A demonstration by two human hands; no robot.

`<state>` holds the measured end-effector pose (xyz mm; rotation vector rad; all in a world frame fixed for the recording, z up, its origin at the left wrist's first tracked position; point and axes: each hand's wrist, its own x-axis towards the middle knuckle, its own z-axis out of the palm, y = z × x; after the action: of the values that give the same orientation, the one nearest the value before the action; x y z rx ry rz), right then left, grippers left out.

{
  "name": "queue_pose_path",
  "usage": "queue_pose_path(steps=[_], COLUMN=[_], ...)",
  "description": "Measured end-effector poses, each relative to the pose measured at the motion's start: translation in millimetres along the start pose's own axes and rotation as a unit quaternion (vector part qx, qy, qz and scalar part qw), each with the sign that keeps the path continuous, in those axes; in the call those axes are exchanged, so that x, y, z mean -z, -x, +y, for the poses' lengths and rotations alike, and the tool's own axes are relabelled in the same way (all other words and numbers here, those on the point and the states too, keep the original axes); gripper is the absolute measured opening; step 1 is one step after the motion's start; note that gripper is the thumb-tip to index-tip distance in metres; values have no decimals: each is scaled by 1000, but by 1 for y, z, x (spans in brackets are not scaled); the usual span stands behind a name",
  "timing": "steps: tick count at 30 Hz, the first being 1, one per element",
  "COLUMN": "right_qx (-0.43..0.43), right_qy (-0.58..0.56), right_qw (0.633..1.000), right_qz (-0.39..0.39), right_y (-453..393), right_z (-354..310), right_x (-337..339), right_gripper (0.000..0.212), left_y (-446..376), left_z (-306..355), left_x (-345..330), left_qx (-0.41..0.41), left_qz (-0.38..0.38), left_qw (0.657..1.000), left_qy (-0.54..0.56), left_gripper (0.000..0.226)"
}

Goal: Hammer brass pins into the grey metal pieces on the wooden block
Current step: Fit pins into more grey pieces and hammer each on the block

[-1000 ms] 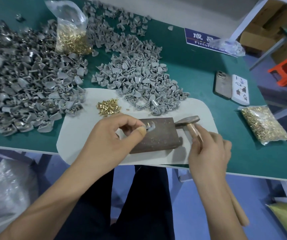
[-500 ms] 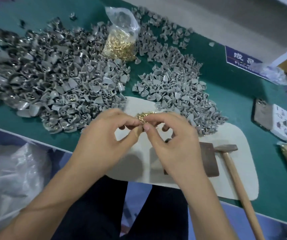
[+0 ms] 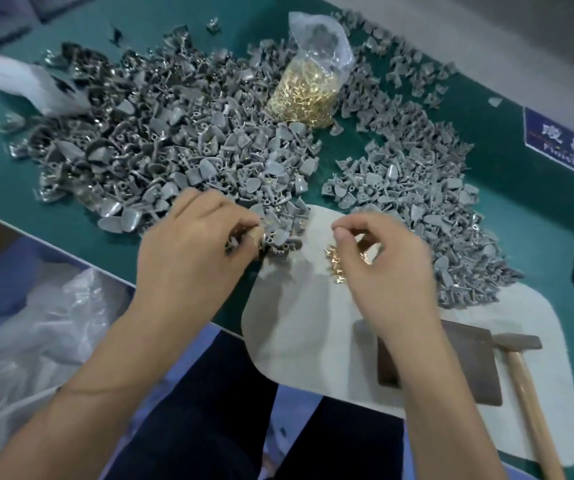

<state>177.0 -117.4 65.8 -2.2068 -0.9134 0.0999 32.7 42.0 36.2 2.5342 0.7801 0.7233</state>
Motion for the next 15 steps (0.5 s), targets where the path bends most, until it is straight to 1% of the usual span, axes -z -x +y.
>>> queue_pose_path(steps=[3,6,9,11,13,15], right_qx=[-60,-84,-126,-157,-170,-174], right_qy=[30,97,141,131,125,124], right_qw=[998,991,981,978,976,976], right_qz=[-14,-41,-50,-48,-47,-50], right_y=[4,21,35,37,34,28], right_z=[25,40,49,51,53,54], right_x=[24,38,46,47,44,40], right_gripper=[16,13,10,7,5,8], left_y=[-7,-8,-3,2,6,8], left_z=[-3,4,21,36,51,60], left_x=[-6,-13,-22,-29,-35,-39], left_qx=[26,8,-33,-46,-51,-54], left_qz=[28,43,21,-2,-22,-42], left_qw=[999,999,997,994,991,989], left_qy=[8,27,72,104,123,130], left_gripper=[10,11,10,12,14,13])
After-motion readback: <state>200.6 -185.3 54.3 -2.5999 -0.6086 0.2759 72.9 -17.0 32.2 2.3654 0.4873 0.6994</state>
